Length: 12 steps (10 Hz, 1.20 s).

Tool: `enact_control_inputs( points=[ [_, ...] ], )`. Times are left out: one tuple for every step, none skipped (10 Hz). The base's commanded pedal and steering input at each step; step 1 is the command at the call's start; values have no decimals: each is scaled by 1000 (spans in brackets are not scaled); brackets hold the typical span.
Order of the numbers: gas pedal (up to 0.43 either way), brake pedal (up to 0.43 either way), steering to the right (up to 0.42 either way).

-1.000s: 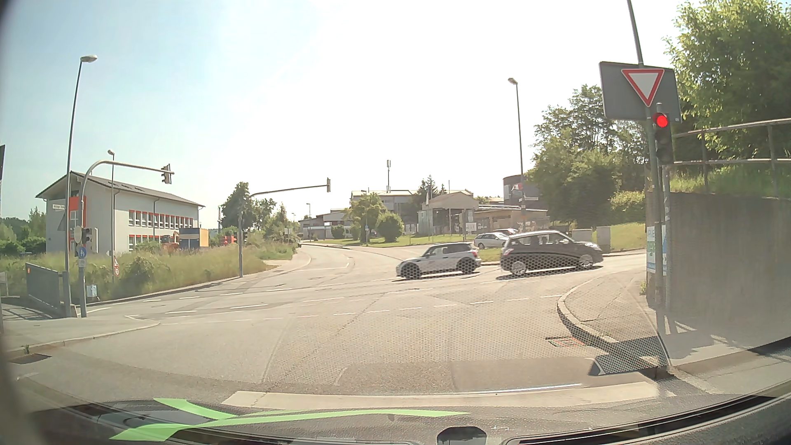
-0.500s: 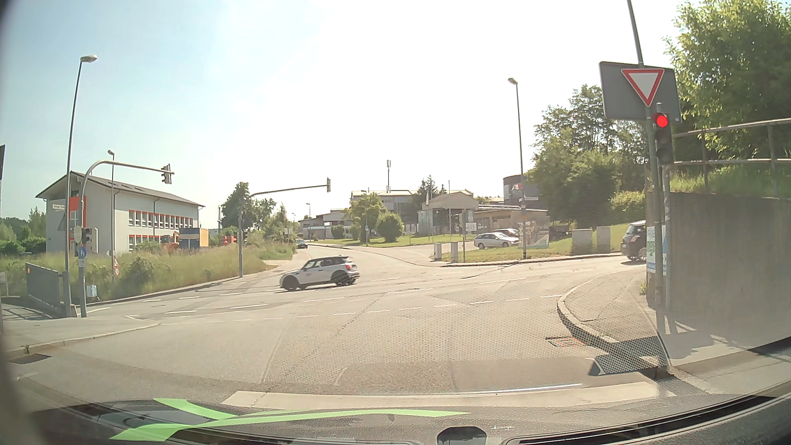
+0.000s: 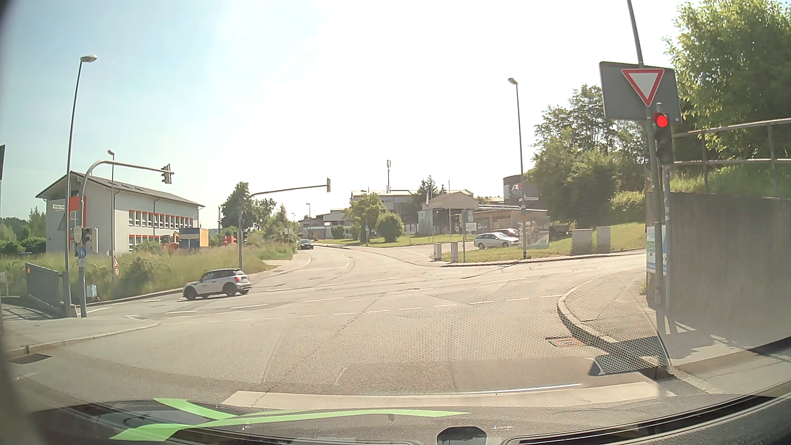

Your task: Follow the waypoints while adhering to traffic rules and regulations

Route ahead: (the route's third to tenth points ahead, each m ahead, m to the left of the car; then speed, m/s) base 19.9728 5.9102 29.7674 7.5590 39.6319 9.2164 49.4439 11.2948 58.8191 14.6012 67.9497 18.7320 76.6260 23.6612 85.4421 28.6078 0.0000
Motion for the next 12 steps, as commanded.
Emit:
enact_control_inputs(
  points=[
    [0, 213, 3],
    [0, 213, 3],
    [0, 213, 3],
    [0, 213, 3],
    [0, 213, 3],
    [0, 213, 3],
    [0, 213, 3],
    [0, 213, 3],
    [0, 213, 3],
    [0, 213, 3],
    [0, 213, 3],
    [0, 213, 3]
  ],
)
